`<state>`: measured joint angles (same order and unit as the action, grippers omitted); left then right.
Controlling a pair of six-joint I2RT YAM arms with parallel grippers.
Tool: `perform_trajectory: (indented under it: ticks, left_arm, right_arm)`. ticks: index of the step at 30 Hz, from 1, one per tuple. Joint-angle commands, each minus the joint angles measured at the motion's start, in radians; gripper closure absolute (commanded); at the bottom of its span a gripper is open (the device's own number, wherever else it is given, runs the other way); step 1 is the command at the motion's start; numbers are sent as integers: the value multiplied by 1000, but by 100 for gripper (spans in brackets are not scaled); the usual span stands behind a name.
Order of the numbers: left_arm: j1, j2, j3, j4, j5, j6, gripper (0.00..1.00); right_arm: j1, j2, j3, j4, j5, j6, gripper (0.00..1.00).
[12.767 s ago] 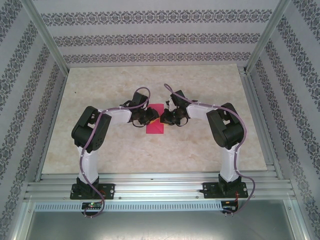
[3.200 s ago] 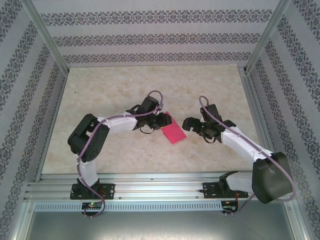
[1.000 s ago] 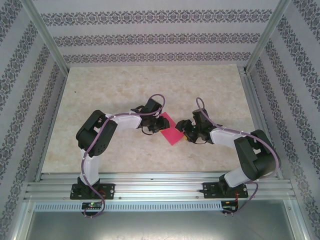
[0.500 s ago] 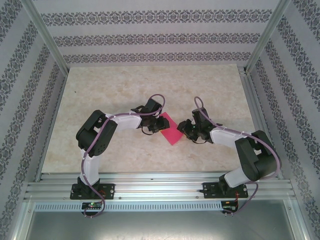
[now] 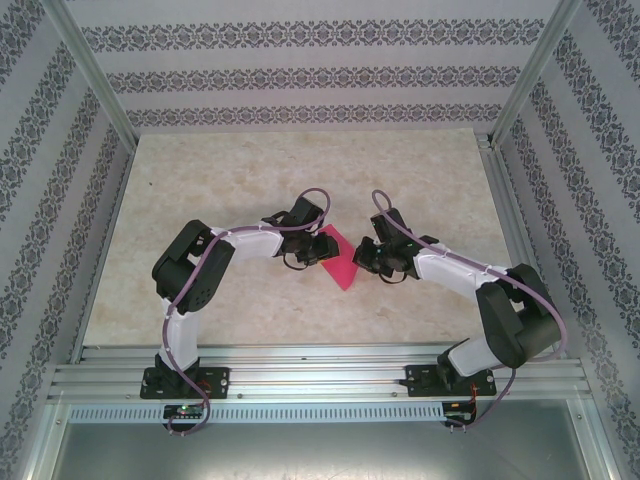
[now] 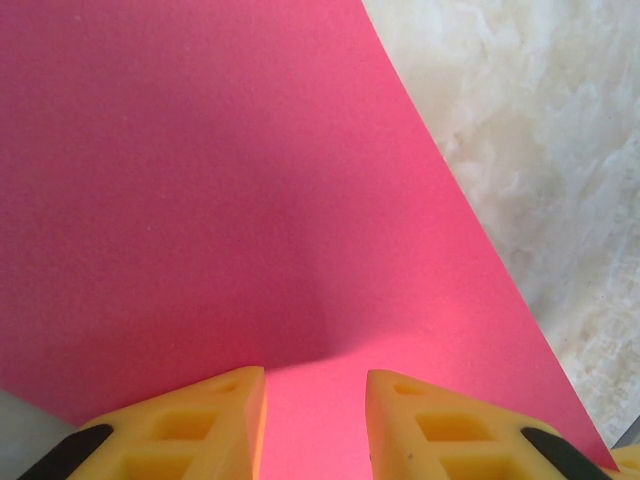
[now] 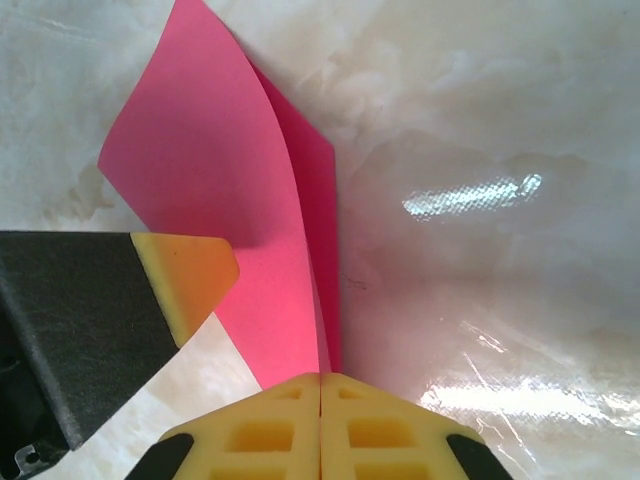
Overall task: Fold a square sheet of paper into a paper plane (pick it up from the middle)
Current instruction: Third fold the triangle at the center of the table.
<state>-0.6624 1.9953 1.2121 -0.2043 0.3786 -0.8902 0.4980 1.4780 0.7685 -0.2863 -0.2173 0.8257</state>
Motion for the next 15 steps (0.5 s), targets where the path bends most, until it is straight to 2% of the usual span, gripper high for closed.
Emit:
perform_trajectory:
  ticks: [1,12,15]
  left_arm:
    - [-4,-41,10,5,-14,4,66]
    - [28,-115,-39,26,-40,-6,65]
    - [38,-83,-35,31,-17,-14,67]
  right_arm:
    - [27,26,67,-81,70,-52,100]
    - [69,128,195,-225,119,-95,100]
    - [83,159,226,-225,103,-94,96]
